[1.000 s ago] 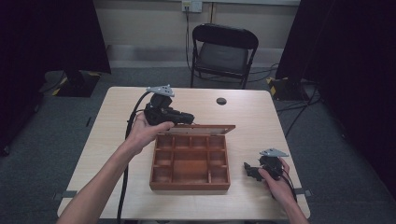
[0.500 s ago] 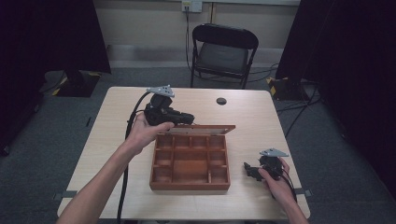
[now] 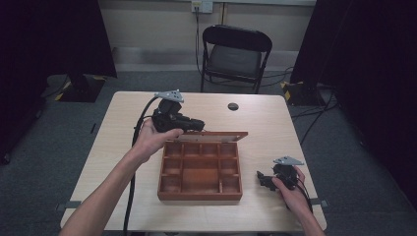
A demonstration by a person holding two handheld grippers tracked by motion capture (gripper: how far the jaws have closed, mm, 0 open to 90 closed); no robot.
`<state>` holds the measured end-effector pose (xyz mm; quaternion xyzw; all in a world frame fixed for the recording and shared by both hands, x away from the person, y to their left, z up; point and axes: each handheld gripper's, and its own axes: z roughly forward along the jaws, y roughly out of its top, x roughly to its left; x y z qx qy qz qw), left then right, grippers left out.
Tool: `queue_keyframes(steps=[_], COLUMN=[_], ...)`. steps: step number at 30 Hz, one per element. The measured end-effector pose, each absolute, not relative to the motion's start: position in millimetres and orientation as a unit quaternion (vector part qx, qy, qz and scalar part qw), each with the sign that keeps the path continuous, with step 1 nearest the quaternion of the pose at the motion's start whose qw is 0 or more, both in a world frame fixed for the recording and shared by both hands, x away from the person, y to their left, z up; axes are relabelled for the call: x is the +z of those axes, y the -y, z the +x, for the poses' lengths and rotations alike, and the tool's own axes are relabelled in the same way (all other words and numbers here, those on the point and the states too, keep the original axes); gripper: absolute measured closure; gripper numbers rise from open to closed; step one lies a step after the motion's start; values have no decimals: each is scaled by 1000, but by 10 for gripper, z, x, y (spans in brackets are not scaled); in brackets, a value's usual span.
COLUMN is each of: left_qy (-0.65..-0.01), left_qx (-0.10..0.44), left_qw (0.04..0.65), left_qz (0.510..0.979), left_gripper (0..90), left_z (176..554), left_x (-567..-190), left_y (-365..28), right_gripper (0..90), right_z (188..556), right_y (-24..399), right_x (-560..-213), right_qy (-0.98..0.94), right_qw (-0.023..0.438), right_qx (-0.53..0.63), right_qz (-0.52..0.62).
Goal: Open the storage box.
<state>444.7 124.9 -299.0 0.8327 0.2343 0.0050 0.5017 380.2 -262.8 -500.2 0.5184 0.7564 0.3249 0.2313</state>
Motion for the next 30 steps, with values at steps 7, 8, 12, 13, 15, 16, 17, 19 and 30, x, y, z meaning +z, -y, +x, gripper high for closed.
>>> queue_keyframes(steps=[7, 8, 12, 13, 15, 16, 17, 19, 30], left_qy=[-233, -233, -229, -230, -230, -230, -230, -230, -234], left_qx=[9, 9, 13, 12, 13, 13, 13, 12, 8], left_qw=[498, 498, 494, 495, 494, 495, 494, 496, 499], left_qz=[835, 835, 839, 838, 838, 838, 838, 837, 834], left_gripper=[845, 845, 845, 845, 845, 845, 845, 845, 845], left_z=[4443, 4439, 4427, 4425, 4425, 4425, 4424, 4427, 4440], left_x=[-2980, -2982, -2979, -2979, -2977, -2977, -2978, -2981, -2985], left_y=[-1242, -1241, -1237, -1236, -1235, -1235, -1236, -1238, -1244], right_gripper=[107, 107, 107, 107, 107, 107, 107, 107, 107], right_z=[3801, 3801, 3801, 3801, 3801, 3801, 3801, 3801, 3801], right_y=[2628, 2628, 2628, 2628, 2628, 2628, 2628, 2628, 2628], right_x=[-5002, -5002, -5002, -5002, -5002, -5002, -5002, -5002, -5002], right_qy=[-756, -756, -756, -756, -756, -756, -756, -756, -756], right_qw=[231, 231, 231, 231, 231, 231, 231, 231, 231], right_qx=[325, 325, 325, 325, 325, 325, 325, 325, 325], right_qz=[519, 519, 518, 518, 519, 518, 519, 519, 519])
